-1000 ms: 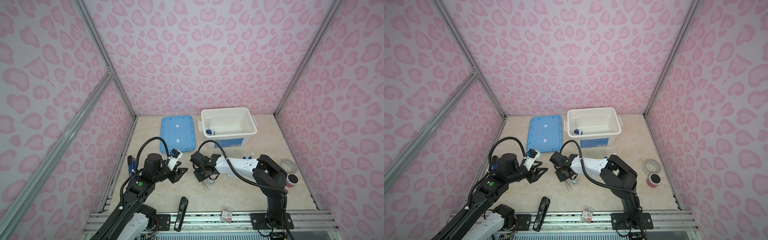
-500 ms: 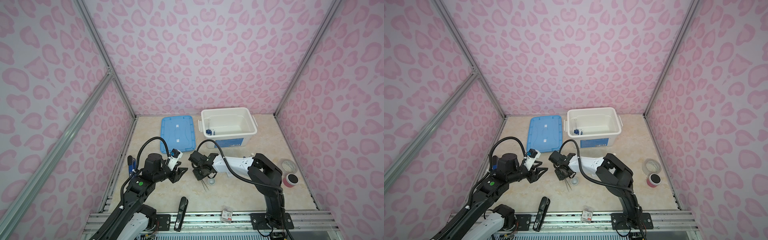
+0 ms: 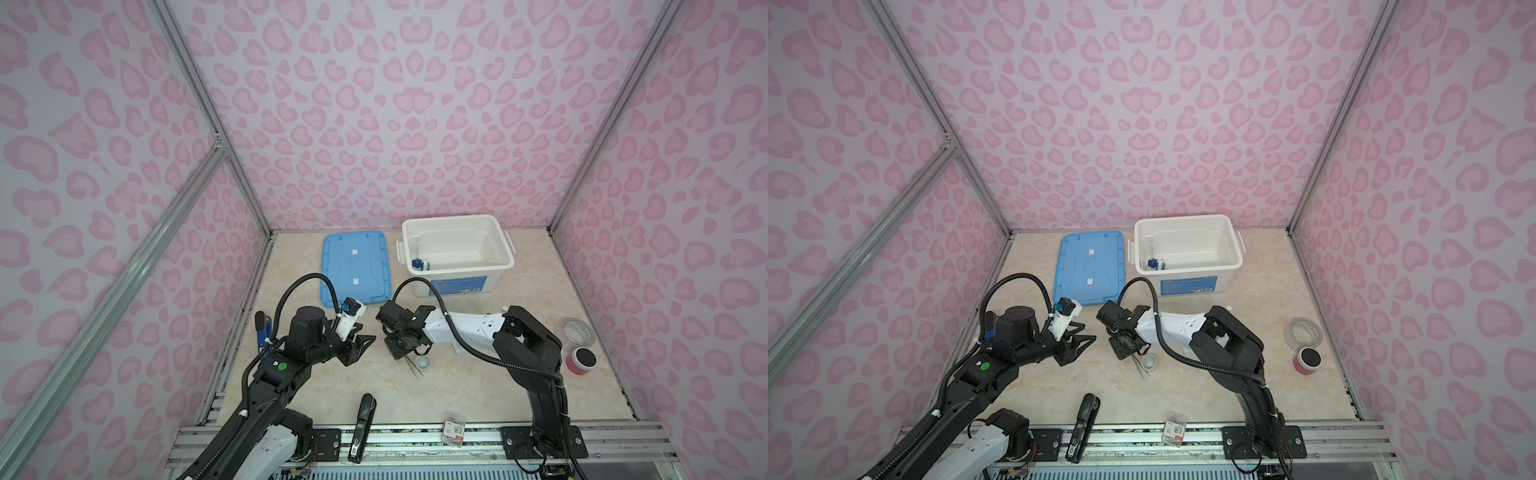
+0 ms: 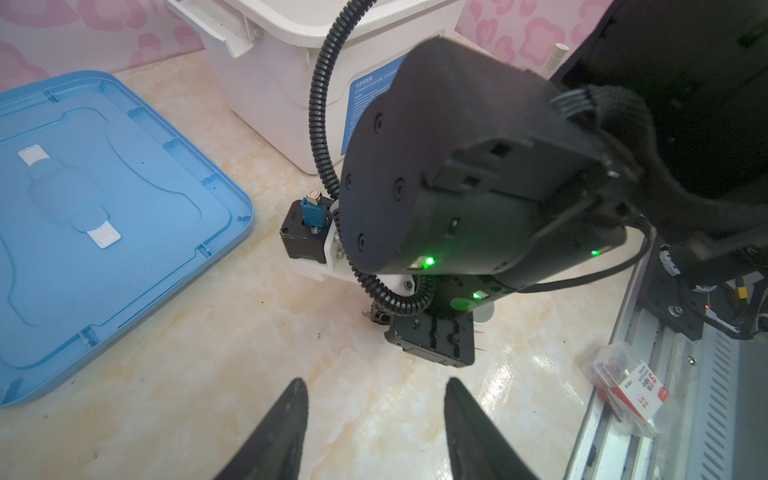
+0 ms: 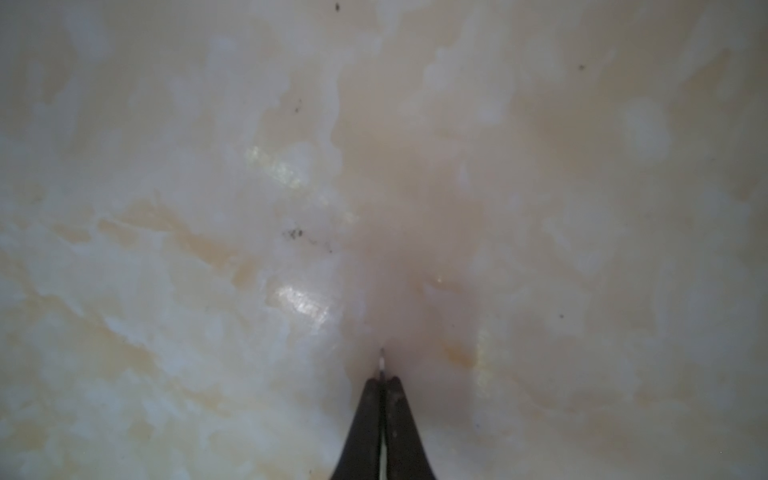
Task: Organize the chemistry lab equipment
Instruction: 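Lift tweezers over the bin with right gripper while left gripper nears the lid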
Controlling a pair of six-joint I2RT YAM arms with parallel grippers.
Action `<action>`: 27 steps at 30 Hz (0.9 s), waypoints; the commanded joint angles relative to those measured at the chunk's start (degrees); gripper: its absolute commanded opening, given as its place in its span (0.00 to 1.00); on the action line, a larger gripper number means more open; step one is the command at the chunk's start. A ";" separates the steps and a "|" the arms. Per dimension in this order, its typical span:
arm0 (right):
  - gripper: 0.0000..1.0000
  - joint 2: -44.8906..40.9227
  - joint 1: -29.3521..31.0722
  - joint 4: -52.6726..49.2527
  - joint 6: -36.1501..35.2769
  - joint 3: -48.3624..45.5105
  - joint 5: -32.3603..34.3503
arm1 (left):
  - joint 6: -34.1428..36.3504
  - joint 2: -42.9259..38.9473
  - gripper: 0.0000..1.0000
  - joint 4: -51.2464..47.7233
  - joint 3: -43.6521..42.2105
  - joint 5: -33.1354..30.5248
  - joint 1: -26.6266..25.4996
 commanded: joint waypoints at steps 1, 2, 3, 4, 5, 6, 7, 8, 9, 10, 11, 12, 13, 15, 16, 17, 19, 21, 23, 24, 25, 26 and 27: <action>0.04 0.67 -0.47 -2.48 0.61 -0.01 -0.25 | 0.48 -0.16 0.55 2.02 0.02 0.13 0.07; 0.03 0.41 -0.75 -2.65 0.70 0.09 -0.29 | 0.48 -0.20 0.55 2.01 0.09 0.09 0.07; 0.02 0.07 -1.21 -2.82 0.71 0.24 -0.42 | 0.48 -0.22 0.55 2.02 0.10 0.09 0.07; 0.01 -0.37 -1.60 -2.84 0.74 0.31 -0.73 | 0.48 -0.15 0.55 2.02 0.10 0.08 0.07; 0.00 -0.85 -2.15 -2.77 0.78 0.32 -1.17 | 0.48 -0.11 0.55 2.02 0.10 0.11 0.07; 0.00 -1.49 -2.68 -2.56 0.93 0.31 -1.59 | 0.48 -0.07 0.55 1.93 0.18 0.17 0.07; 0.00 -1.98 -3.00 -2.41 0.99 0.30 -1.96 | 0.48 -0.07 0.55 1.93 0.18 0.17 0.07; 0.00 -2.54 -3.58 -2.31 1.04 0.34 -2.39 | 0.48 -0.21 0.55 1.93 0.18 0.18 0.07; 0.00 -2.97 -3.95 -2.31 1.04 0.43 -2.67 | 0.48 -0.17 0.55 1.89 0.18 0.17 0.02; 0.00 -3.25 -4.18 -2.38 1.02 0.62 -2.88 | 0.48 -0.25 0.55 1.82 0.22 0.20 0.02; 0.00 -3.57 -4.49 -2.41 1.04 0.93 -3.11 | 0.48 -0.29 0.55 1.84 0.23 0.18 0.05; 0.00 -3.79 -4.70 -2.44 1.04 1.04 -3.36 | 0.48 -0.29 0.55 1.76 0.27 0.20 0.07; 0.00 -4.04 -4.81 -2.38 1.04 1.12 -3.63 | 0.48 -0.29 0.55 1.76 0.18 0.22 0.07; 0.00 -4.41 -5.16 -2.07 1.23 1.36 -4.12 | 0.48 -0.26 0.55 1.75 0.27 0.18 0.07; 0.00 -4.45 -5.31 -2.04 1.43 1.42 -4.28 | 0.48 -0.24 0.55 1.76 0.27 0.18 0.07; 0.00 -4.54 -5.37 -2.04 1.51 1.61 -4.42 | 0.48 -0.25 0.55 1.76 0.27 0.22 0.05; 0.00 -4.79 -5.78 -2.18 1.69 2.04 -4.82 | 0.57 -0.24 0.55 1.74 0.31 0.17 0.03; 0.00 -5.27 -6.07 -2.60 1.59 2.70 -4.86 | 0.58 -0.24 0.55 1.69 0.42 0.22 0.07; 0.00 -5.74 -6.38 -3.53 1.21 3.81 -4.83 | 0.66 -0.16 0.55 1.62 0.53 0.31 0.07; 0.00 -6.08 -6.60 -4.07 0.90 4.45 -4.67 | 0.66 -0.08 0.55 1.56 0.60 0.35 0.07; 0.00 -6.44 -6.78 -4.60 0.66 5.05 -4.37 | 0.74 -0.02 0.54 1.49 0.71 0.30 0.06; 0.00 -6.79 -6.92 -5.04 0.47 5.53 -4.18 | 0.83 0.02 0.54 1.32 0.86 0.15 0.06; 0.00 -7.14 -7.09 -5.56 0.22 5.79 -3.98 | 0.99 0.18 0.54 1.00 1.25 -0.17 0.06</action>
